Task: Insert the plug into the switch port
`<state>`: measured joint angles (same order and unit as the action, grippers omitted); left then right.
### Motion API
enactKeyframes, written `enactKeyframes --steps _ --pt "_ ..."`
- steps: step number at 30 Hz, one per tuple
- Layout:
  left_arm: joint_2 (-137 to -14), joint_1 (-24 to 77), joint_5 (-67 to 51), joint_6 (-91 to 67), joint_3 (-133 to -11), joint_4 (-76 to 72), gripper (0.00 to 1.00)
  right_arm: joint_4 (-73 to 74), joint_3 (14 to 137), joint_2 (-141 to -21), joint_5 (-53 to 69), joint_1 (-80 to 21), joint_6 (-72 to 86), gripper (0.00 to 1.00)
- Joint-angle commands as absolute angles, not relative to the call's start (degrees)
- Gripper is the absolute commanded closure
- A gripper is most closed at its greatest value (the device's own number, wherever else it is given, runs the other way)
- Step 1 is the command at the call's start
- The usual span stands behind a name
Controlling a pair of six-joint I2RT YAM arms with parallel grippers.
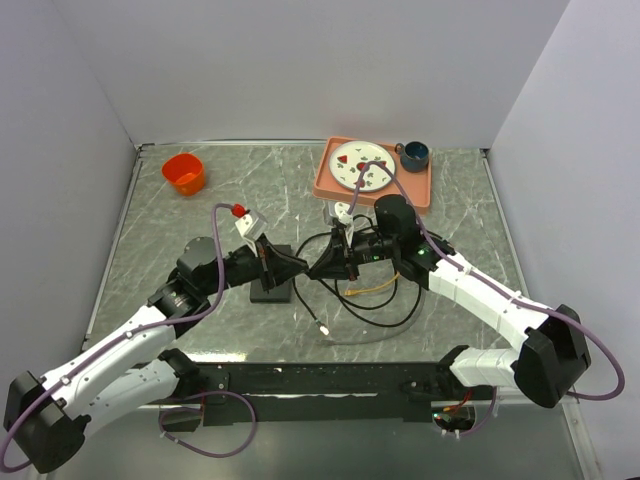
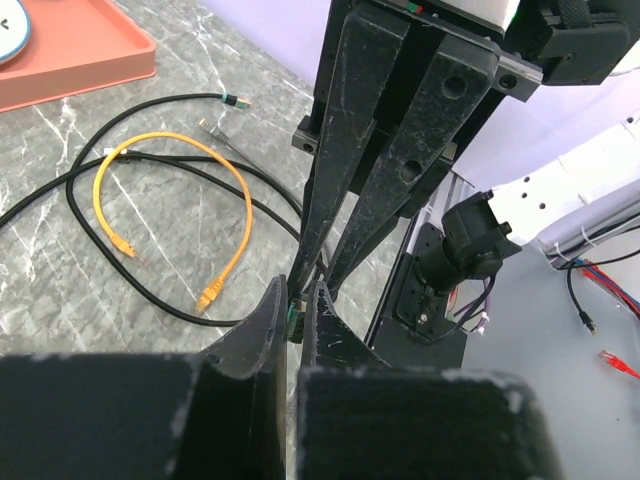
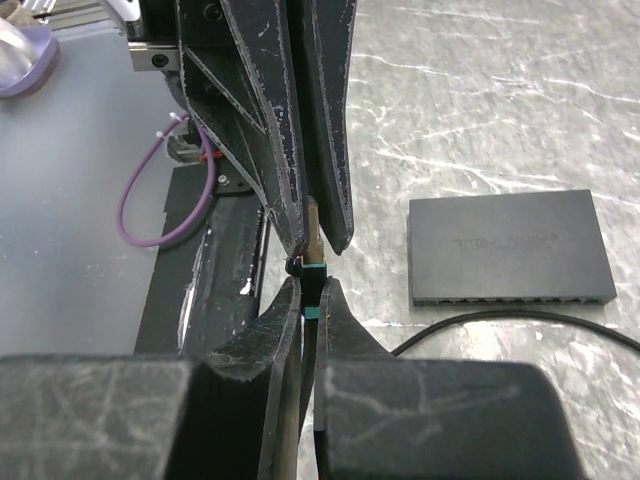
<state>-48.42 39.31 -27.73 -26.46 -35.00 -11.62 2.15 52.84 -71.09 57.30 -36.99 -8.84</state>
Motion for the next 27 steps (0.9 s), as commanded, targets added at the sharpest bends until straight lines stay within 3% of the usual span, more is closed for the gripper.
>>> enactKeyframes --steps 1,3,7,11,13,15,20,23,26,27 --pt "-48.9 39.6 -28.9 -26.9 -36.4 -15.7 0.9 1.1 53.5 -69.3 54.7 -37.2 -8.9 1.0" --pt "-48.7 39.6 -29.3 -26.5 -36.1 -15.6 0.8 1.1 53.4 -69.1 55.0 -37.0 -8.9 1.0" --pt "-47.8 39.6 -29.3 -26.0 -35.8 -15.3 0.8 1.7 54.0 -69.2 55.1 -37.1 -9.2 1.0" --pt "-47.2 39.6 -29.5 -25.8 -35.7 -14.8 0.68 1.7 54.2 -69.3 55.3 -37.1 -9.0 1.0" --pt "-47.1 39.5 -29.8 -25.9 -35.8 -14.5 0.76 1.6 54.2 -69.4 55.3 -37.0 -8.8 1.0" --pt "-47.2 39.6 -29.6 -26.0 -35.9 -14.2 0.96 1.5 54.1 -69.4 55.2 -37.0 -8.6 1.0" --pt "-46.8 39.6 -28.9 -26.8 -35.4 -14.9 0.99 1.1 54.1 -69.3 55.3 -37.0 -8.0 1.0" --pt "-46.7 39.6 -27.8 -27.6 -35.4 -15.1 0.99 0.2 53.8 -69.1 55.7 -37.0 -7.3 0.94" --pt "-46.9 39.6 -23.4 -29.1 -36.0 -13.6 0.99 0.2 53.4 -68.6 53.4 -37.1 -6.9 0.68" --pt "-47.0 39.6 -22.2 -30.4 -37.0 -12.8 0.99 0.2 53.3 -67.9 51.7 -37.0 -7.1 0.51"
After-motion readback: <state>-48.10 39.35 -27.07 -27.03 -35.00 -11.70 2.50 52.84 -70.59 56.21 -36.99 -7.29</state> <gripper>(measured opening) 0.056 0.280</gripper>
